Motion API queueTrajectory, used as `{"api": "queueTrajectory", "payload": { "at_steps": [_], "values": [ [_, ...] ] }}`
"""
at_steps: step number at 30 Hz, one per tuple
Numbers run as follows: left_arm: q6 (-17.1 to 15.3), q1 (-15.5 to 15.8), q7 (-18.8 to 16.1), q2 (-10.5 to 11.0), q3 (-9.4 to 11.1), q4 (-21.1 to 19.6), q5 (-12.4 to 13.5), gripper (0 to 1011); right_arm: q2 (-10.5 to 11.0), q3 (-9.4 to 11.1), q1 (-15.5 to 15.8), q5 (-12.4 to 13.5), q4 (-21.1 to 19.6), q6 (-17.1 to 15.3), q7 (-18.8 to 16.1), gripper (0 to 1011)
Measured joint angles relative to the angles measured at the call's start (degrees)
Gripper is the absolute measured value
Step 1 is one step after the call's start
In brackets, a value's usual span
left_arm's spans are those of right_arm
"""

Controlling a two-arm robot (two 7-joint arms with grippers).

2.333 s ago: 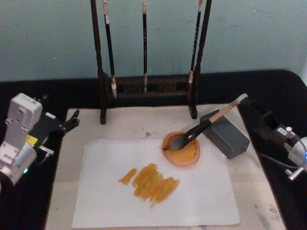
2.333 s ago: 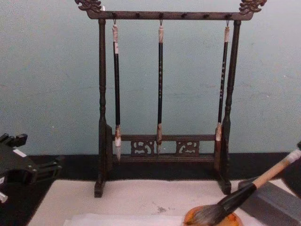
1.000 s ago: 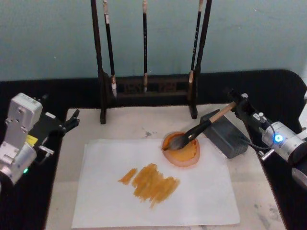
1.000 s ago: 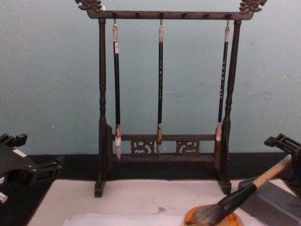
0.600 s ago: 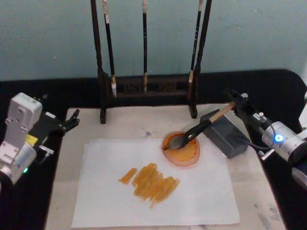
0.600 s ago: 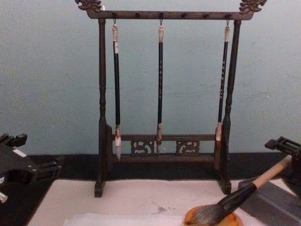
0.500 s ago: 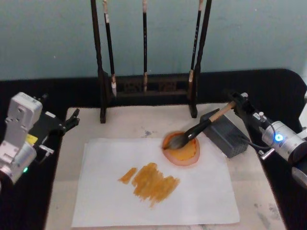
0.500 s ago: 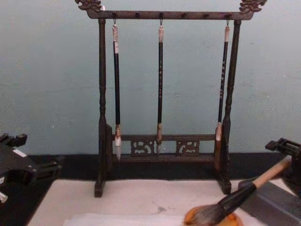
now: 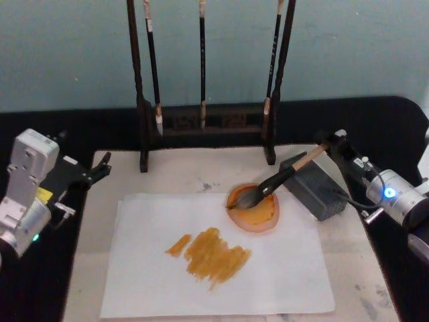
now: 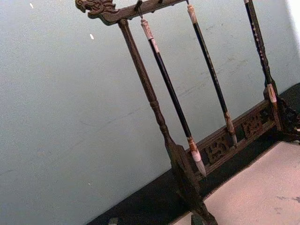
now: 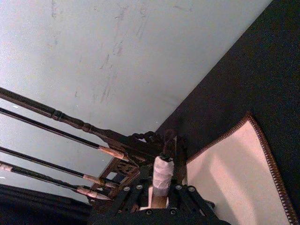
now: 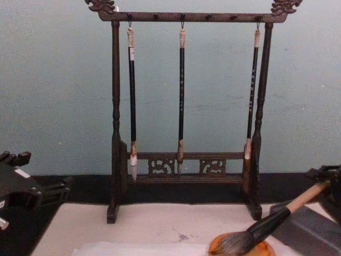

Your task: Pick up the brush from the inkstone, write on the paper, then place the brush back to its original position.

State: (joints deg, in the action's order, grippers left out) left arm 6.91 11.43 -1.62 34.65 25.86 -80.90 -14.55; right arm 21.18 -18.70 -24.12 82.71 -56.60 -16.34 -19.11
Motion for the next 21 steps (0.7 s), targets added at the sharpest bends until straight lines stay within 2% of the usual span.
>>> {"api": "queueTrajectory", "payload": {
  "at_steps": [2,5,21],
  "values": [
    [0.0,0.0,0.0,0.0,0.0,0.0,0.0,1009,0.0,0.0,0.0,0.0,0.0,0.0,0.0,184],
    [0.0,0.0,0.0,0.0,0.0,0.0,0.0,1010,0.0,0.0,0.0,0.02,0.0,0.0,0.0,153],
    [0.0,0.0,0.0,0.0,0.0,0.0,0.0,1010,0.0,0.0,0.0,0.01,0.0,0.01,0.0,153]
  ]
}}
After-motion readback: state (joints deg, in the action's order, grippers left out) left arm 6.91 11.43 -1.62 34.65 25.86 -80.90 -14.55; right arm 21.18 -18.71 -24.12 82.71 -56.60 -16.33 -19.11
